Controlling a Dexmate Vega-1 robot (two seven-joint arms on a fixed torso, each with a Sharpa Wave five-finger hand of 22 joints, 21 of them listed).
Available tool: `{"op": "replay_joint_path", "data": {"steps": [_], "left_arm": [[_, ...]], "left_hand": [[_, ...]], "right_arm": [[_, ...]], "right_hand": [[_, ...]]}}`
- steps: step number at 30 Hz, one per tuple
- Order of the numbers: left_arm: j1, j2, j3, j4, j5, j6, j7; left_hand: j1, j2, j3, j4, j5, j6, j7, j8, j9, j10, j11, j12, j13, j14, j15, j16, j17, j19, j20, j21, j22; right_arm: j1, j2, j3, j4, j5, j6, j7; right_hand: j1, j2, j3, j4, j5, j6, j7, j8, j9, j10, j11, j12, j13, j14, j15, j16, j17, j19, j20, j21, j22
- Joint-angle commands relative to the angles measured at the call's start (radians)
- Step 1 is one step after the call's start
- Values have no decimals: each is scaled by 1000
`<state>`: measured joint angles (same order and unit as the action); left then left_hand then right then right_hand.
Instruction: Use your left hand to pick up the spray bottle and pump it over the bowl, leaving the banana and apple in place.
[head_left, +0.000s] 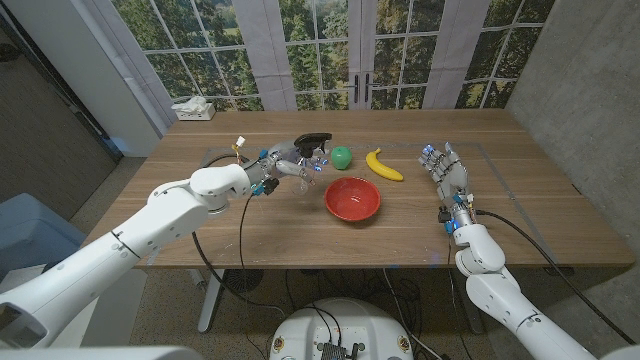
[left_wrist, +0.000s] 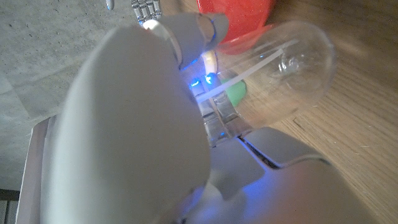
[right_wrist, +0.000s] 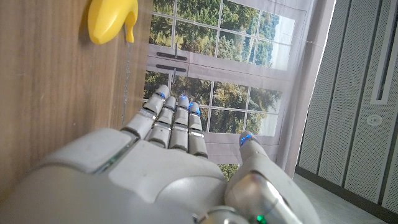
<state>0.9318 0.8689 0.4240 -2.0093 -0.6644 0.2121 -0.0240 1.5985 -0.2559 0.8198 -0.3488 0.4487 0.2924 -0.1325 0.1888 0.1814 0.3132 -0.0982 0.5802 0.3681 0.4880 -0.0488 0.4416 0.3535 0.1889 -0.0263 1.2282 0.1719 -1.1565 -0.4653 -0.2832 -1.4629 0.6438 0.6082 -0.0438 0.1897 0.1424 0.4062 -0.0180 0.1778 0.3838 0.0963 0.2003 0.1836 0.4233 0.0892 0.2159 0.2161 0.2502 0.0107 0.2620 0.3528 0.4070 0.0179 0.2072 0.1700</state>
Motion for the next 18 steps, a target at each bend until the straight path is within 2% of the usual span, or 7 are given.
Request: {"op": "replay_joint_path", "data": {"steps": [1,4,12,18], "left_arm": [[60,-44,-26,43,15,-128,26],[68,-50,-29,49,26,-147,35],[117,-87,-48,63,85,-234,117],[157,-110,-65,56,130,-263,195]], "left_hand": [[81,112,320,166,-11,-12,-5,1,1,-27,5,-38,-32,-63,-109,-40,-20,-41,12,-20,0],[63,114,308,168,-18,-15,-10,1,0,-59,10,-68,-56,-86,-104,-59,-32,-54,12,-30,-1],[55,116,299,169,-22,-18,-10,1,0,-58,10,-77,-68,-95,-106,-67,-38,-62,5,-32,0],[57,127,293,166,-26,-12,-8,4,0,-39,6,-80,-81,-91,-113,-70,-45,-63,-2,-33,1]], "right_arm": [[18,-4,-7,0,4,-23,6],[23,-3,-9,3,2,-24,7],[45,-2,-22,15,7,-38,26],[64,-1,-35,25,11,-53,42]], "right_hand": [[4,18,7,-4,4,3,-7,-2,5,4,0,-1,4,12,3,-6,1,8,6,-4,4],[4,18,7,-4,4,3,-7,-2,5,4,1,-1,4,12,4,-6,1,9,7,-4,4],[5,18,7,-5,4,3,-7,-2,5,3,1,-1,4,13,5,-6,1,9,7,-4,4],[4,17,7,-5,4,3,-7,-2,5,3,0,-1,4,12,4,-7,1,10,7,-4,4]]}}
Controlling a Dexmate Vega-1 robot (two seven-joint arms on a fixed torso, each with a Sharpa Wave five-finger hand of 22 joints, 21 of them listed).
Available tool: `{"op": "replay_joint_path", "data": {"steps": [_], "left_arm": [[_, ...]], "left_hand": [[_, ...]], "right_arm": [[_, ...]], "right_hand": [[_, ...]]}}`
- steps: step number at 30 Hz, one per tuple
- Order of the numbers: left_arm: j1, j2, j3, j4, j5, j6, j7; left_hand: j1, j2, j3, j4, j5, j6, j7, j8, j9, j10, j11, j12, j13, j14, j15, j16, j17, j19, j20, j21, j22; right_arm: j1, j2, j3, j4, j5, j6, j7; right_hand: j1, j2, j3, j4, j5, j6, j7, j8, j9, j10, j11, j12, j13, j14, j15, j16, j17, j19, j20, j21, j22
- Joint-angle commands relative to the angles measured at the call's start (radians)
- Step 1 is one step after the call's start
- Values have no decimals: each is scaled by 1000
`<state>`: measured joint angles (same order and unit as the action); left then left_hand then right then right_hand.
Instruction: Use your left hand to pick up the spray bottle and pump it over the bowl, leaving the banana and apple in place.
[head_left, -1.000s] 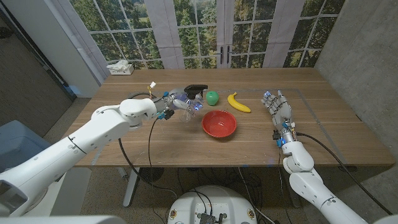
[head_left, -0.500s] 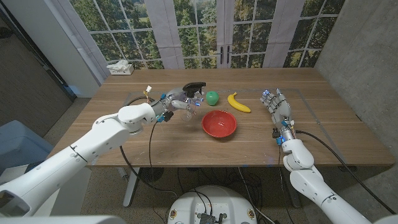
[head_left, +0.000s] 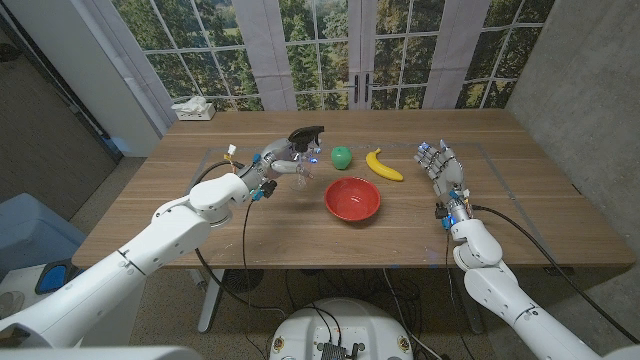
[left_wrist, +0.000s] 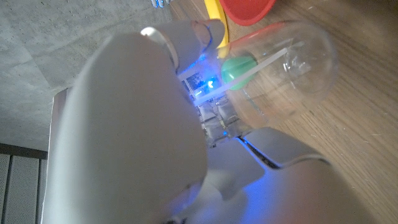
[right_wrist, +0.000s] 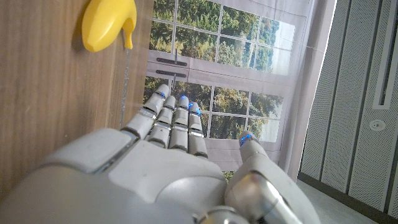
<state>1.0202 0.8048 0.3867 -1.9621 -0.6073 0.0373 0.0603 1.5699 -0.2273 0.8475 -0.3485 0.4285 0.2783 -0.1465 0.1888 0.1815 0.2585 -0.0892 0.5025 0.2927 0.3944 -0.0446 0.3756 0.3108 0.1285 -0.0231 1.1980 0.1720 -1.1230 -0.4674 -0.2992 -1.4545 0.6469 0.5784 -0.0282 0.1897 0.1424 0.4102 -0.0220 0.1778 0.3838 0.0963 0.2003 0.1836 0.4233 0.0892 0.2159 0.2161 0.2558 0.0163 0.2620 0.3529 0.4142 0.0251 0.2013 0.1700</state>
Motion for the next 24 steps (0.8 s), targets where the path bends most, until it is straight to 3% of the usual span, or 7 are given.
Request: {"op": "replay_joint_path", "data": {"steps": [1,12,24], "left_arm": [[76,-49,-29,7,88,-92,129],[117,-86,-53,23,93,-110,183],[123,-148,-56,93,142,-176,237]], "left_hand": [[86,99,265,165,-5,2,6,4,0,16,-3,-3,-7,3,-118,-4,-3,-2,-6,-3,1],[73,102,259,171,-8,13,10,8,0,21,-4,-11,-19,5,-124,-7,-9,3,-16,-7,-2],[67,107,253,170,-10,23,11,10,0,34,-6,-17,-32,9,-130,-10,-15,5,-21,-10,-2]], "right_arm": [[34,1,-21,20,11,-24,34],[66,-10,-45,19,14,-54,75],[81,-22,-61,4,11,-73,99]], "right_hand": [[4,17,3,-1,4,3,-7,-2,5,3,0,-1,4,6,-1,-7,1,3,0,2,4],[5,18,3,-2,4,4,-8,-2,5,5,0,0,4,7,-2,-7,1,3,0,1,4],[6,18,4,-3,4,3,-8,-2,5,4,-1,-1,4,6,-2,-8,1,3,-1,0,4]]}}
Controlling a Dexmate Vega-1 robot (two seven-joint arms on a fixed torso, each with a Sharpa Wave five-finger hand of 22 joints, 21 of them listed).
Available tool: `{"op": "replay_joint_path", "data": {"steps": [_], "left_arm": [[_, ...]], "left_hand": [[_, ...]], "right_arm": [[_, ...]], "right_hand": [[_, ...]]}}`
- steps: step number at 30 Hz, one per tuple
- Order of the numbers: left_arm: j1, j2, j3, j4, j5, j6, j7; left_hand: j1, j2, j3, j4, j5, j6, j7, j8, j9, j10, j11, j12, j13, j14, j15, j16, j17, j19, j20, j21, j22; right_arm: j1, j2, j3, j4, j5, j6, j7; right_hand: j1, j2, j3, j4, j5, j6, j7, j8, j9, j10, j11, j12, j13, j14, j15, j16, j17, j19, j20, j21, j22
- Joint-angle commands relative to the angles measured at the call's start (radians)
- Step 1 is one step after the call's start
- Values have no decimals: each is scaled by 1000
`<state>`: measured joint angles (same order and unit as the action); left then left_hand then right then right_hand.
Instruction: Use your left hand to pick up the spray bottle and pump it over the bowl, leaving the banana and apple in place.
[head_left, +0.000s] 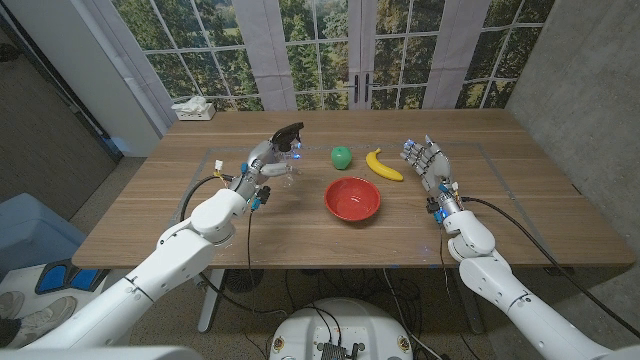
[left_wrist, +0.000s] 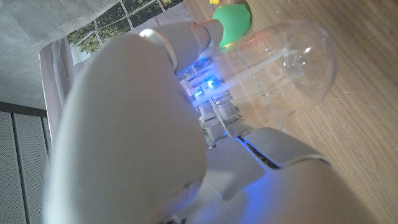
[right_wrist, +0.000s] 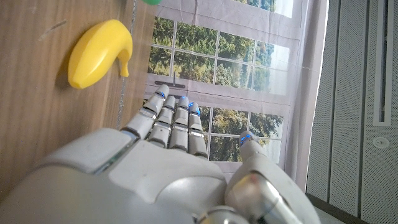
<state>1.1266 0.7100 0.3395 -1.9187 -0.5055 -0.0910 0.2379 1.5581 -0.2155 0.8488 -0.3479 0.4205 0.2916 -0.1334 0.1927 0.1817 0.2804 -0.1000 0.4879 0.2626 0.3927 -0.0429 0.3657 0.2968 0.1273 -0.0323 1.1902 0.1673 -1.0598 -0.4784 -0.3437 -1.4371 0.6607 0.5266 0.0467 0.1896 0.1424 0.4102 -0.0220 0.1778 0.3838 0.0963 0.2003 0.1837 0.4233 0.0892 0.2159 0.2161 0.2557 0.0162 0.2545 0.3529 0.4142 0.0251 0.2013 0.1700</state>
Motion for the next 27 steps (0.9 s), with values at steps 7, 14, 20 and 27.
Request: {"op": "replay_joint_path", "data": {"steps": [7,14,20,27], "left_arm": [[2,-83,-5,95,56,-73,68],[-8,-104,-3,134,68,-83,84],[-14,-117,-9,160,54,-87,81],[-42,-128,-6,201,47,-94,67]], "left_hand": [[72,97,246,171,-4,13,-2,7,0,14,3,-9,-10,13,-137,-2,-6,10,-16,-5,2],[59,98,239,176,-7,14,-4,6,0,15,3,-15,-18,15,-138,-5,-10,14,-19,-5,2],[36,109,222,188,-14,14,-4,4,0,13,3,-26,-29,12,-137,-9,-15,20,-23,1,6],[25,113,208,187,-20,13,-3,3,0,15,3,-33,-36,12,-138,-11,-18,20,-24,4,7]], "right_arm": [[24,-21,-26,-24,-3,-36,37],[29,-25,-33,-32,2,-57,43],[32,-24,-37,-32,4,-59,50],[43,-24,-48,-34,3,-74,56]], "right_hand": [[6,17,4,-4,4,3,-7,-2,5,4,0,-1,4,6,-2,-1,0,3,0,0,4],[6,17,4,-4,4,3,-8,-2,5,5,1,-1,4,7,-1,-1,0,3,-1,0,4],[6,17,4,-4,3,3,-8,-2,5,4,0,-1,4,8,-2,-1,0,4,-1,0,4],[6,17,4,-5,3,2,-8,-3,5,4,1,-1,4,7,-1,-1,0,4,0,-1,4]]}}
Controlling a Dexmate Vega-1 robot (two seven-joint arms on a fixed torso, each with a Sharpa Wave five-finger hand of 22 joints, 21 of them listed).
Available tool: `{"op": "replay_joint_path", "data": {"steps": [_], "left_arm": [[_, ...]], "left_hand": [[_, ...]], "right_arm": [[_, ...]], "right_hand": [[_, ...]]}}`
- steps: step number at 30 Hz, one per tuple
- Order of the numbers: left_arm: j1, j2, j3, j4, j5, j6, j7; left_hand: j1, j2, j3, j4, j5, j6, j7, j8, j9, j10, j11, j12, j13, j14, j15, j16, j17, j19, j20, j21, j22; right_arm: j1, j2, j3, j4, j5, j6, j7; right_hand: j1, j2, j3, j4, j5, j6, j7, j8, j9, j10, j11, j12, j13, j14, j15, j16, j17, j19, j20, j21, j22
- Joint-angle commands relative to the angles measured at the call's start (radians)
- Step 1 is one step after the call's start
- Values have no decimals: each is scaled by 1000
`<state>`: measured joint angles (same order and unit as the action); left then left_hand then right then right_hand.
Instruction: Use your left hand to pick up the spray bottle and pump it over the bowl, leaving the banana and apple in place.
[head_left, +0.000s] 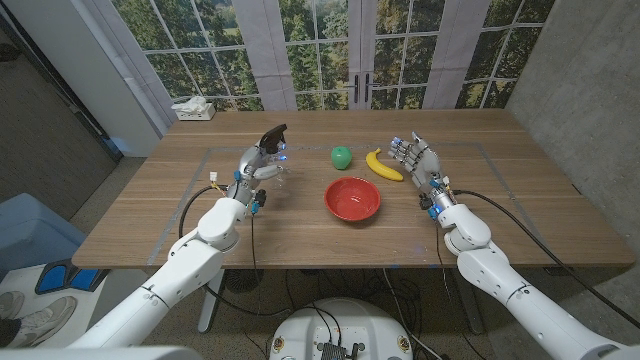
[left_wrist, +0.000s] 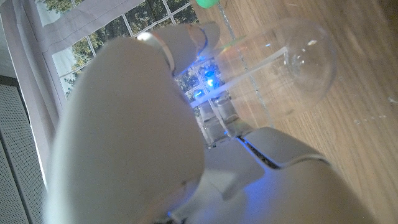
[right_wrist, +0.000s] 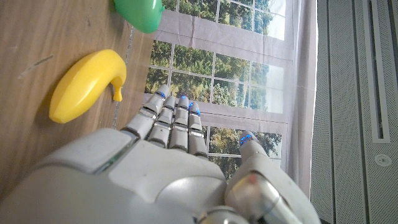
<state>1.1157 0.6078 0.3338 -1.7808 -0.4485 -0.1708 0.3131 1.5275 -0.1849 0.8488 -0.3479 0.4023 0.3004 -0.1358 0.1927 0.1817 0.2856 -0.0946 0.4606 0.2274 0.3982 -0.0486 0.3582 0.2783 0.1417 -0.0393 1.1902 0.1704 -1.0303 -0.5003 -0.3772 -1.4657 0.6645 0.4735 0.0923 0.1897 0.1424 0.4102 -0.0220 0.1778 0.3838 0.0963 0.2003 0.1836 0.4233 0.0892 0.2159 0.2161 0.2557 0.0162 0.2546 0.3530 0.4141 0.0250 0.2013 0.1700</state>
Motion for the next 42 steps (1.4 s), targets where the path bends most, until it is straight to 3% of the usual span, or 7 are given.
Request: {"op": "replay_joint_path", "data": {"steps": [1,18,33,42], "left_arm": [[-36,-27,1,72,-14,-15,-15],[-103,-32,14,172,-43,2,-62],[-154,-28,38,252,-46,-11,-121],[-155,-19,45,261,-46,0,-124]], "left_hand": [[55,82,207,186,-2,5,-1,3,0,10,-4,-6,-2,7,-133,-4,0,5,-17,3,3],[68,108,192,170,-5,-1,5,0,1,5,3,-23,-15,-2,-127,-11,-6,-4,-11,7,5],[48,101,157,169,-15,-15,5,-4,1,-15,7,-46,-25,-28,-122,-25,-11,-16,-21,5,2],[45,121,127,170,-23,-32,13,-8,2,-37,13,-67,-30,-51,-115,-36,-14,-32,-20,10,5]], "right_arm": [[15,-1,-15,-5,4,-24,14],[31,3,-20,5,1,-38,9],[55,14,-23,33,5,-51,11],[56,10,-22,29,-3,-50,5]], "right_hand": [[6,17,4,-5,3,2,-8,-3,5,5,2,-1,4,7,0,-1,0,3,0,-1,4],[7,15,4,-7,3,3,-8,-2,5,5,0,-1,4,8,0,-2,-1,4,0,-1,4],[6,15,4,-8,3,2,-8,-3,5,4,3,-1,4,8,-1,-3,-1,4,0,-1,4],[4,15,3,-6,3,3,-8,-2,5,4,4,-1,4,7,0,-3,-1,4,1,-1,4]]}}
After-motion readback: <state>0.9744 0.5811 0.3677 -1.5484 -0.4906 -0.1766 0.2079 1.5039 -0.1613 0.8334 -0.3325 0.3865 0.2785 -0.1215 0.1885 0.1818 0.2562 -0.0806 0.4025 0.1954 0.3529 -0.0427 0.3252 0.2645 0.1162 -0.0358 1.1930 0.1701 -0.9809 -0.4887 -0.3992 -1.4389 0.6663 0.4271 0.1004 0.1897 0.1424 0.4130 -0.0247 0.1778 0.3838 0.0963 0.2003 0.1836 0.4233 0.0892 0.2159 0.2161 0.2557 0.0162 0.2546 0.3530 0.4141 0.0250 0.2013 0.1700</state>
